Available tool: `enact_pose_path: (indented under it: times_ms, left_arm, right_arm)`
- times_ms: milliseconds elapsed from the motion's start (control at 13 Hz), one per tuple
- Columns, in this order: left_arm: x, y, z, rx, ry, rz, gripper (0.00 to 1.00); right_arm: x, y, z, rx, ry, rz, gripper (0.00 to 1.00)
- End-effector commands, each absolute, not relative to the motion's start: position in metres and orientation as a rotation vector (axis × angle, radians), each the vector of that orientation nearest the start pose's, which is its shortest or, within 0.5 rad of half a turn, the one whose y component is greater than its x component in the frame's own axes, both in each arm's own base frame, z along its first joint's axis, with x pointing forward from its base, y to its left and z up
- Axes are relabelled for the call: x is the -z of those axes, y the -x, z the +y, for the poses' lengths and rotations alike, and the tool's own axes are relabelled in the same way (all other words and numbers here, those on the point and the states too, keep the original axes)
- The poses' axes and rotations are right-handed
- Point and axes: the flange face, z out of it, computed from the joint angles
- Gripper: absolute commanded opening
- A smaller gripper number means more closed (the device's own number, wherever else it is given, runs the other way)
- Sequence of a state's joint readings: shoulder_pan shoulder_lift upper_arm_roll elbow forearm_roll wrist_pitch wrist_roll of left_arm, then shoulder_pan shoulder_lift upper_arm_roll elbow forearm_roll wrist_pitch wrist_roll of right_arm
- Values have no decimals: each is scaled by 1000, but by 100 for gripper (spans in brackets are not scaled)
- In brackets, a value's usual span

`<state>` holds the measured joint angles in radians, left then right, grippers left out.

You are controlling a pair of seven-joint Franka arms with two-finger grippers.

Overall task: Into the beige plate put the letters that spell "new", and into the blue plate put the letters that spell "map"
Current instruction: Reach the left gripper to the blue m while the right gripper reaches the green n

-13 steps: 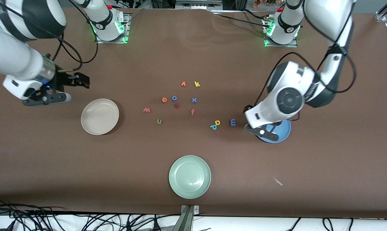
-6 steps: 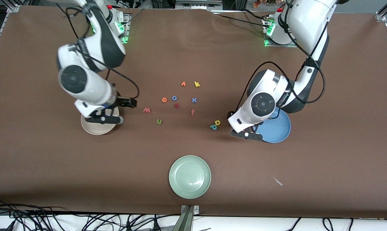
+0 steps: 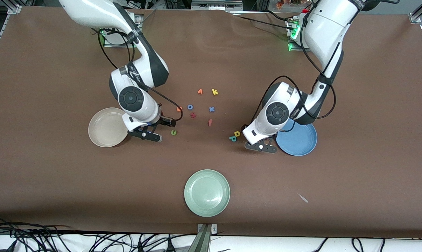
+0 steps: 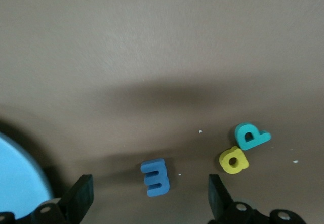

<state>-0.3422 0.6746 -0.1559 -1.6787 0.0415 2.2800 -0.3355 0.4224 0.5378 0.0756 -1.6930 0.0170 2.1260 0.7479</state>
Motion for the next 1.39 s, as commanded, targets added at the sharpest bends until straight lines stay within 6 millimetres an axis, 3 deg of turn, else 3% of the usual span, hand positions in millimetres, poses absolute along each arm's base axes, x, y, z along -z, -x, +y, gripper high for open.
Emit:
enact_pose_path:
  times_ms: [0,309,386,540,694,848,926,1003,1157,1311]
  left_arm:
    - [-201,-583,-308,-116,3184,192,100]
    - [-186,-570,-316,-70,3211,192,100]
    - [-187,-570,-317,-59,3204,221,93]
    - [-182,-569,-317,-67,3196,245,75]
    - [-179,-567,-316,-78,3192,245,44]
    - [-171,-565,-315,-97,3189,244,34]
    - [-170,-565,-314,-99,3188,242,18]
    - [-172,-565,-314,-97,3189,242,0]
    - [-189,-566,-312,-119,3175,234,0]
    - [-228,-572,-298,-190,3135,215,0]
  right_arm:
    - [-254,-585,326,-130,3071,612,100]
    - [-214,-584,338,-107,3035,691,100]
    - [-207,-583,339,-114,3037,692,100]
    - [-192,-583,339,-115,3039,688,100]
    - [-180,-583,340,-104,3021,698,99]
    - [-175,-582,342,-115,3013,708,96]
    - [-174,-581,343,-116,3013,705,92]
    - [-171,-580,344,-122,3016,704,86]
    - [-170,-577,347,-136,3011,703,71]
    - [-171,-575,351,-144,3006,696,57]
